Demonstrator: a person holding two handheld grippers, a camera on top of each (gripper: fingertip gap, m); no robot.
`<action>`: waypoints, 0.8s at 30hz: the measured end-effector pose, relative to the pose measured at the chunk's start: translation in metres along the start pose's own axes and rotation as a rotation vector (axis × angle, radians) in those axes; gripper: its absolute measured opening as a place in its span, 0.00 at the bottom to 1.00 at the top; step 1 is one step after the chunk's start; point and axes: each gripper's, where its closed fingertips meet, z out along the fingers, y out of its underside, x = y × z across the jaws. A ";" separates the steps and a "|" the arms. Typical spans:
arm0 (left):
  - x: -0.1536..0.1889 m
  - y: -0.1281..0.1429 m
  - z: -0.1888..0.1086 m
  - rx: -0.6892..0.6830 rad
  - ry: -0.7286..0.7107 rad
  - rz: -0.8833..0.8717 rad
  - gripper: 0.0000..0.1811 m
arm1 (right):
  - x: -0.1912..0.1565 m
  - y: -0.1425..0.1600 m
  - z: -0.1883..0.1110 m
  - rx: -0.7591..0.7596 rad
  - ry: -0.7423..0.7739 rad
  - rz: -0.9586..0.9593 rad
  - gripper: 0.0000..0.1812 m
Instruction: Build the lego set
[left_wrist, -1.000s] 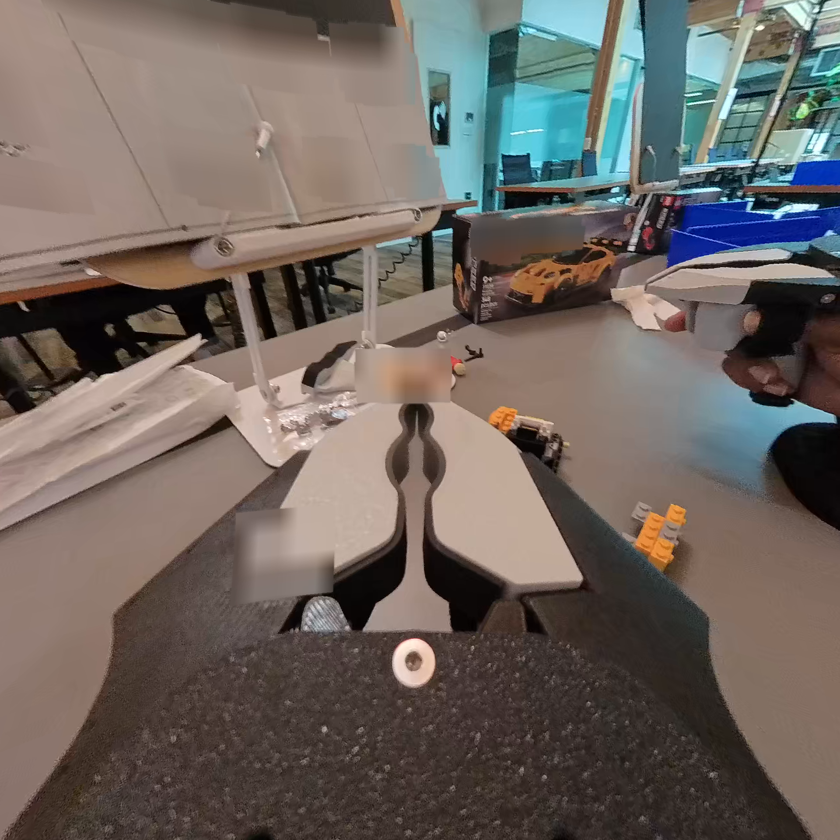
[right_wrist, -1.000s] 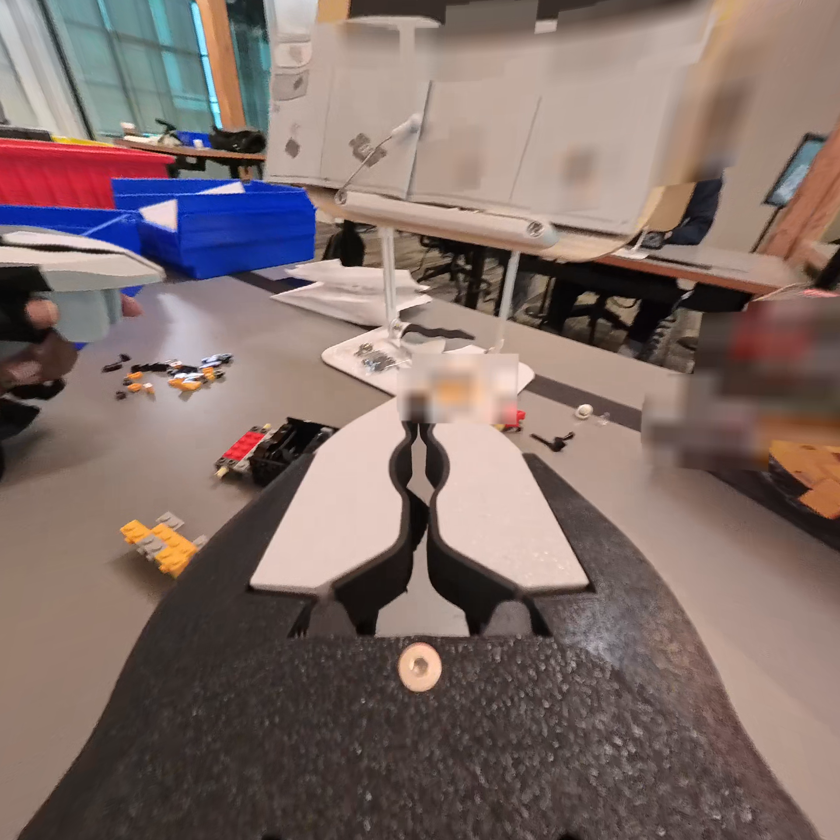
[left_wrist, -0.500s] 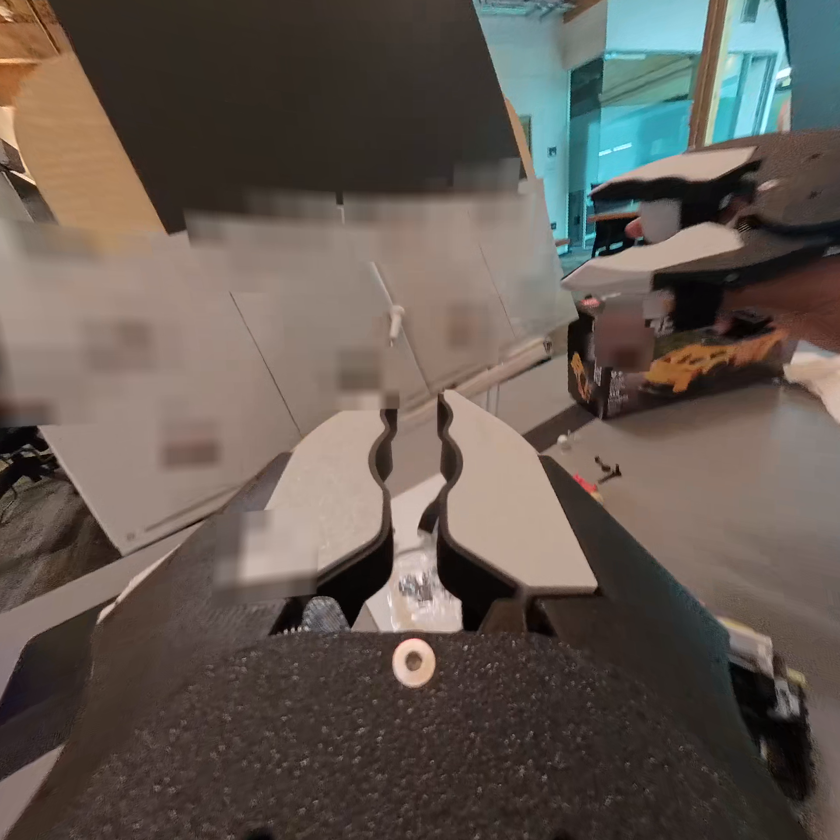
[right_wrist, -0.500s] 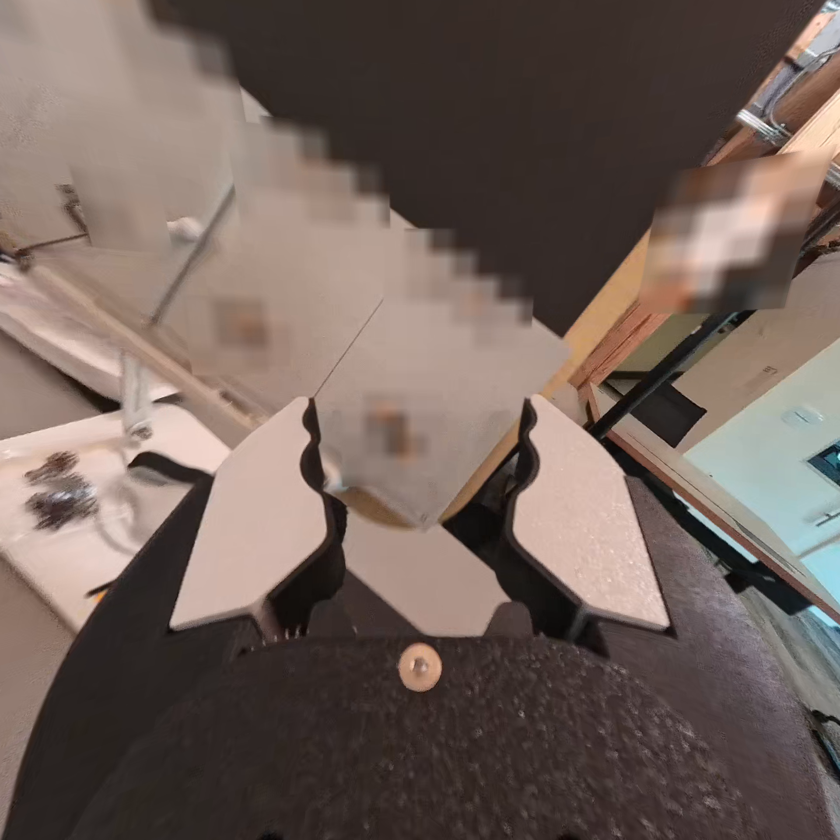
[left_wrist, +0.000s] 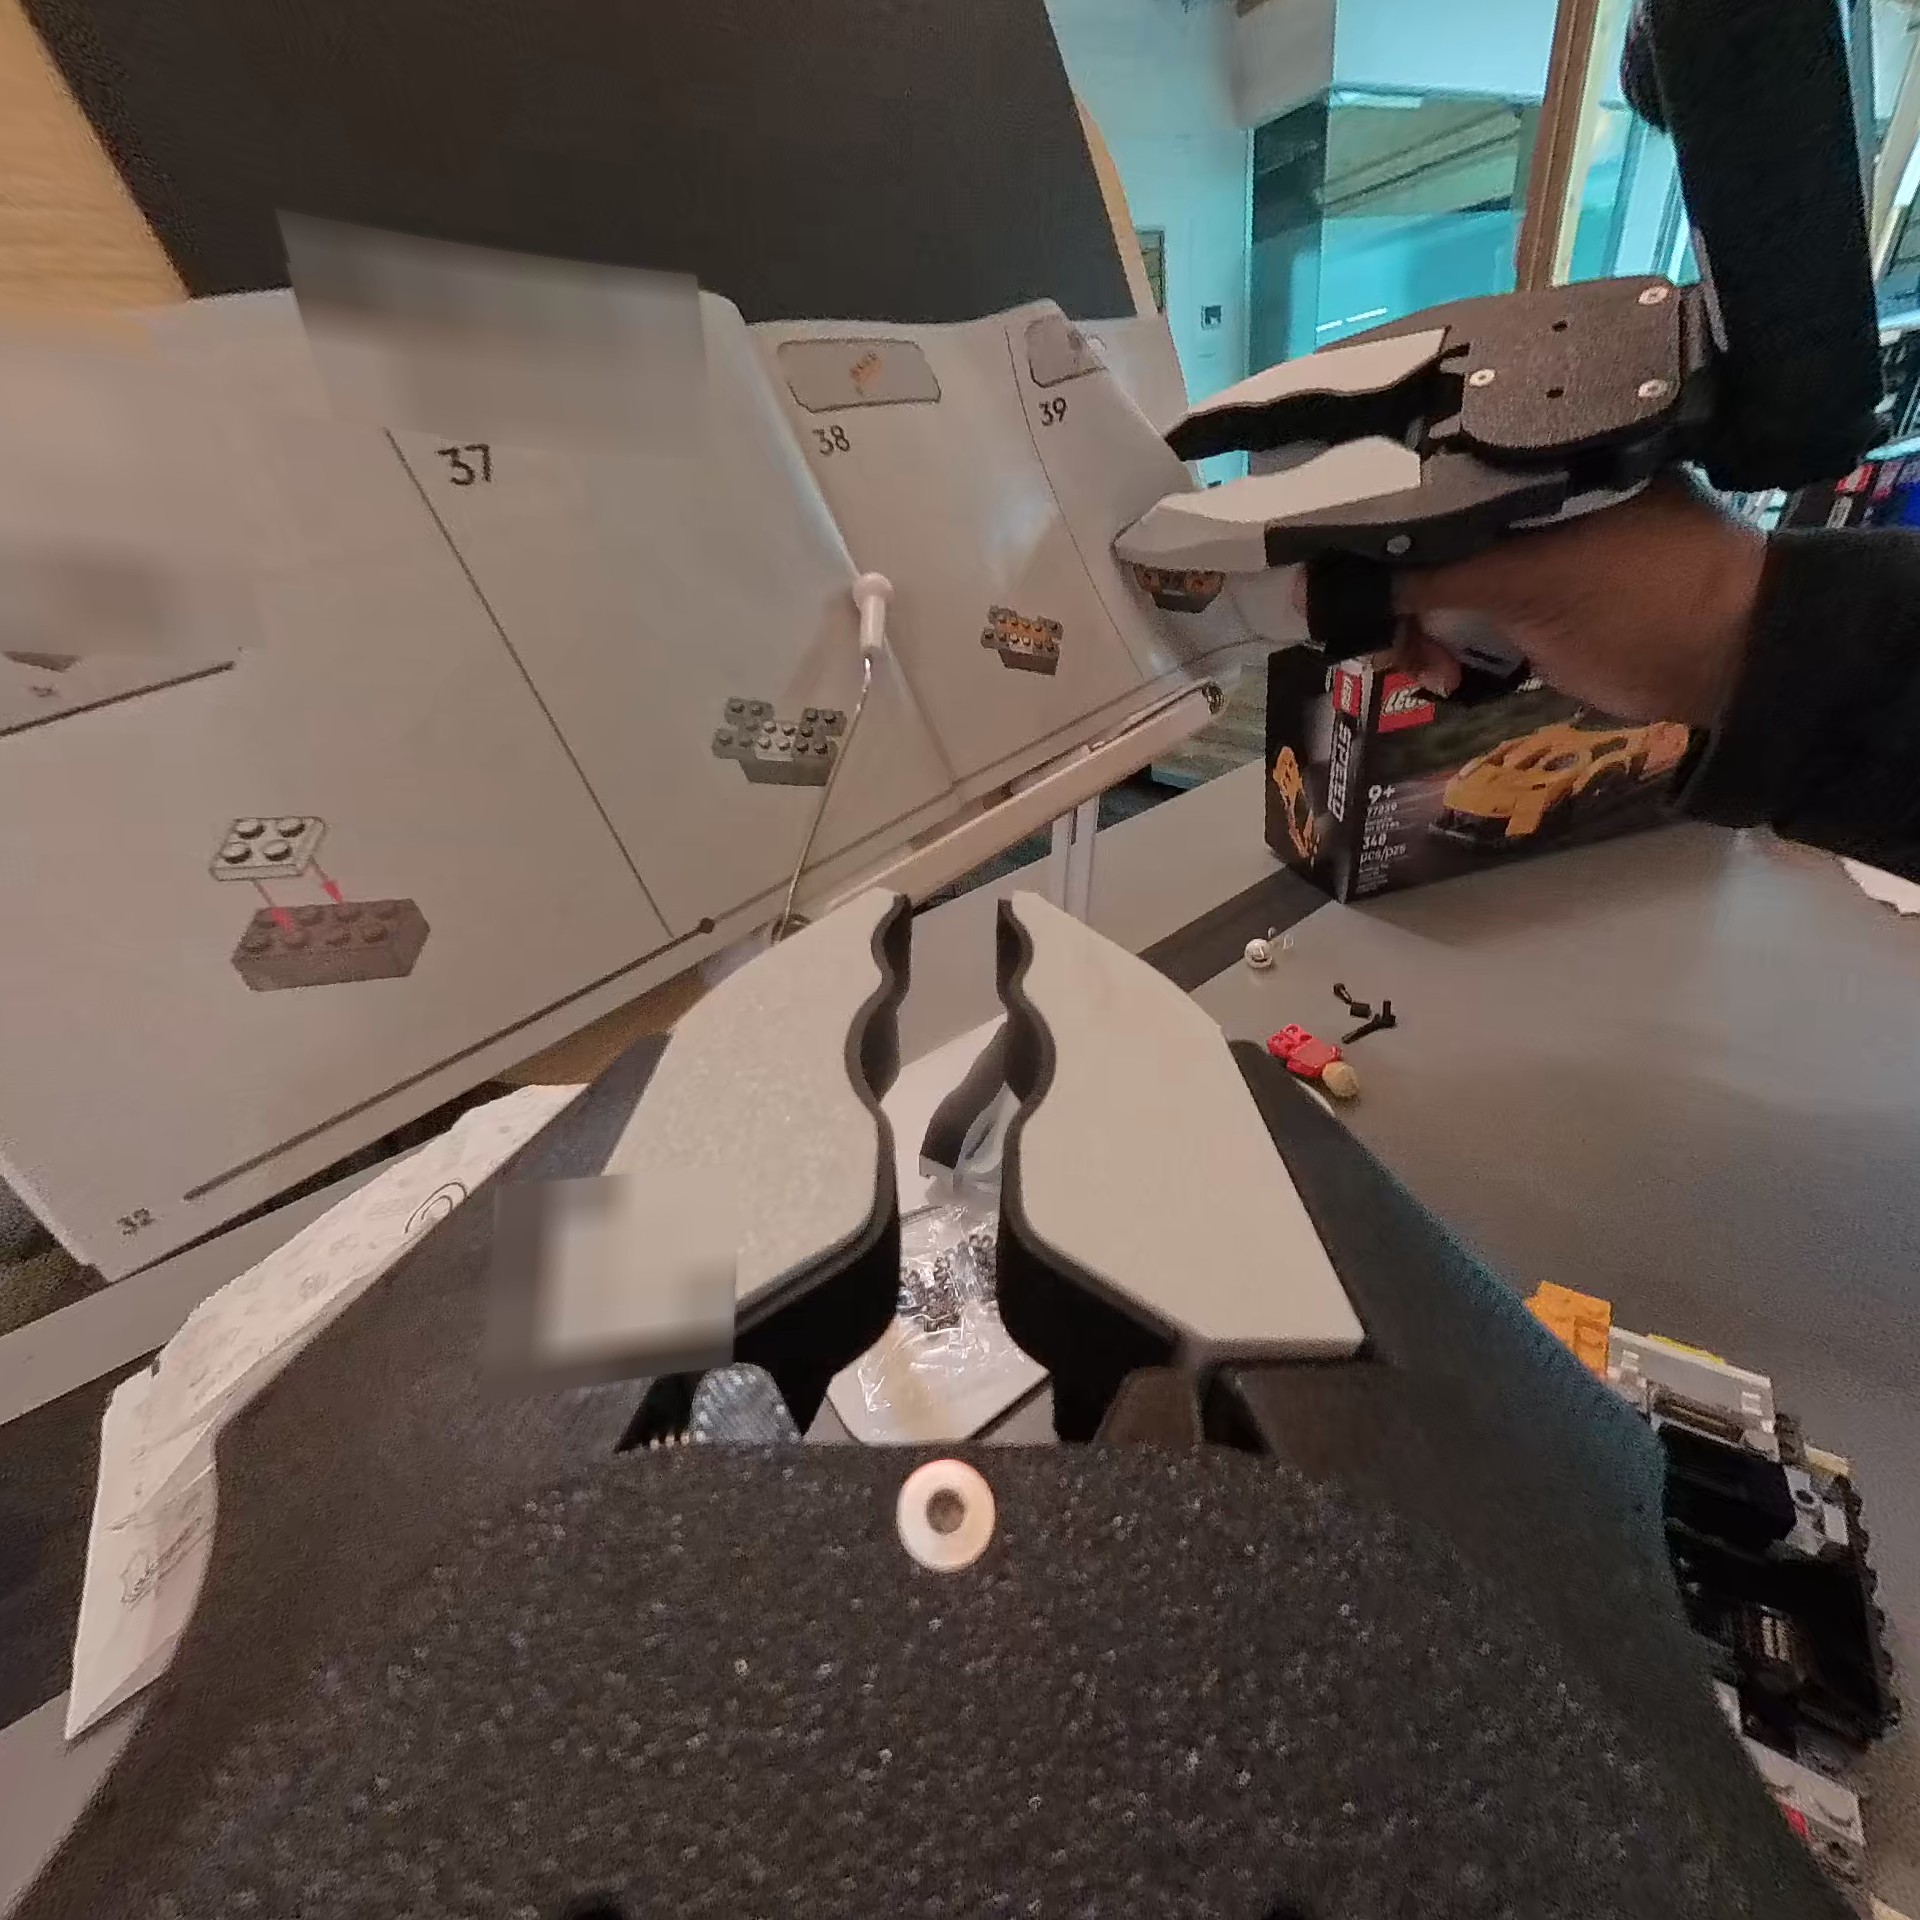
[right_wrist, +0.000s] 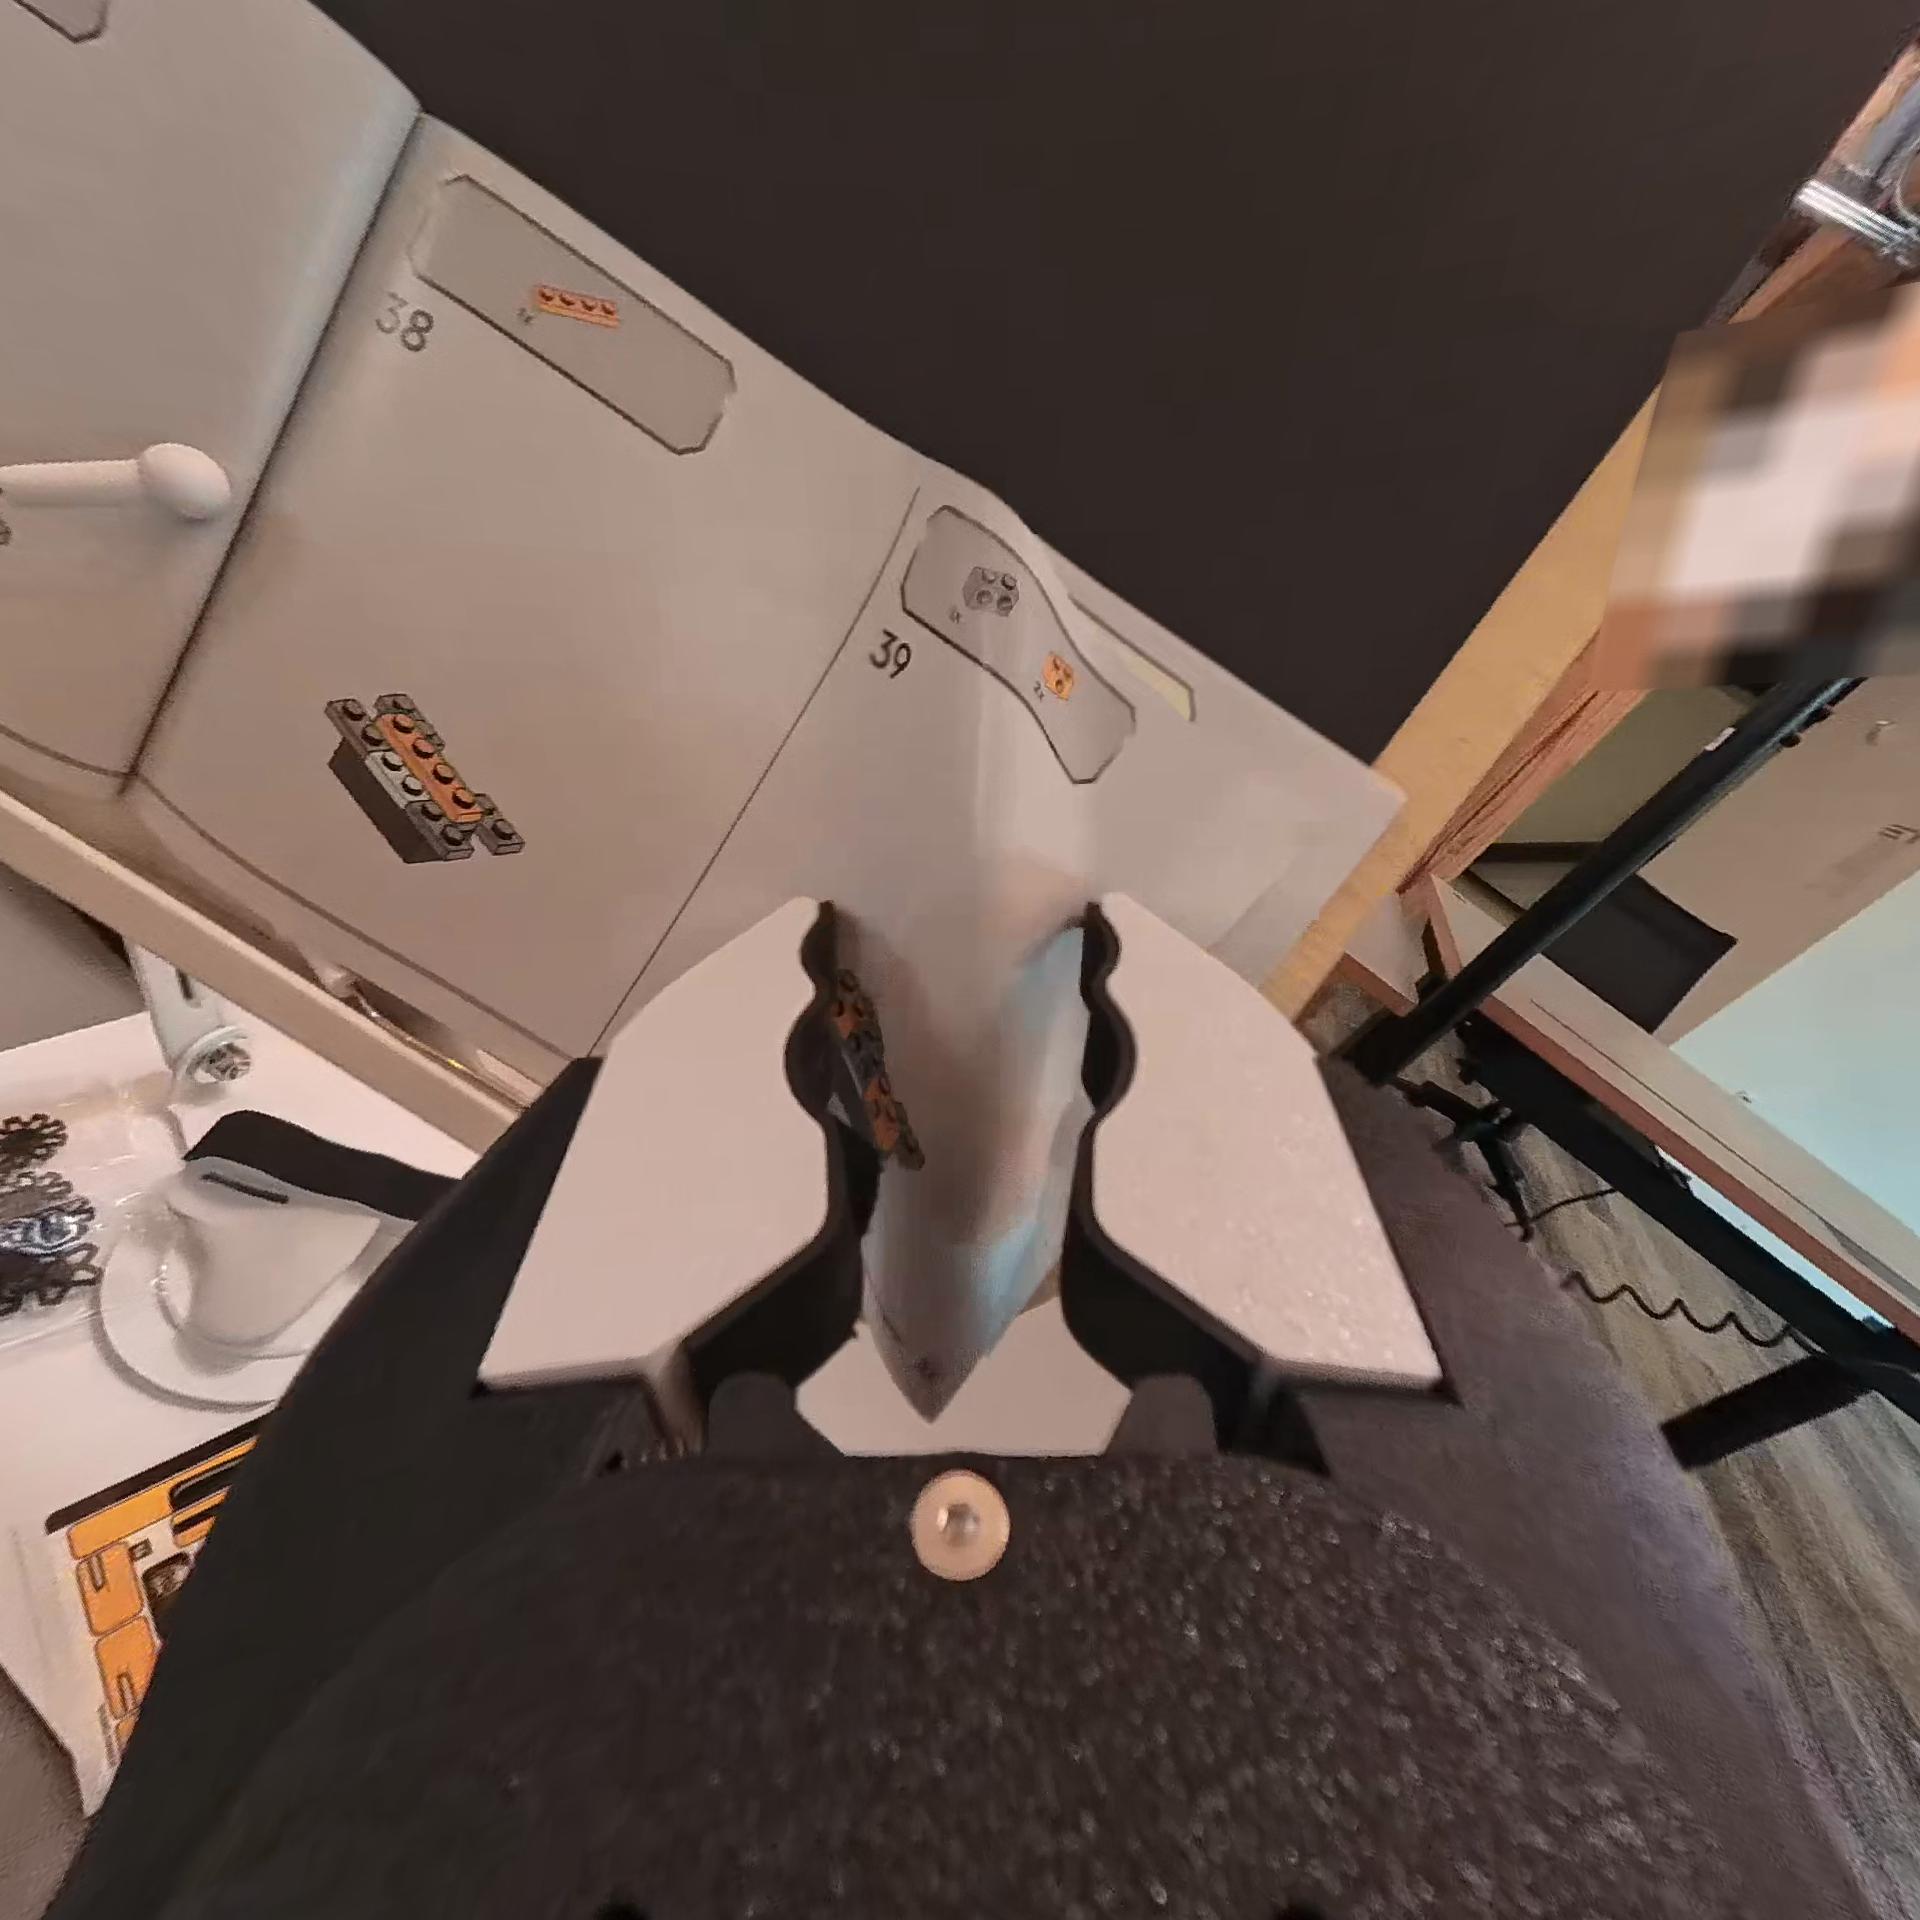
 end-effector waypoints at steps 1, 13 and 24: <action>0.001 0.002 0.001 -0.006 0.000 0.007 0.08 | -0.002 0.000 -0.001 0.001 -0.008 0.003 0.20; 0.028 -0.034 0.016 0.005 0.205 -0.150 0.18 | -0.045 -0.029 -0.033 0.106 0.000 -0.212 0.01; 0.041 -0.081 0.078 0.005 0.580 -0.717 0.00 | -0.117 -0.062 -0.066 0.201 -0.095 -0.427 0.13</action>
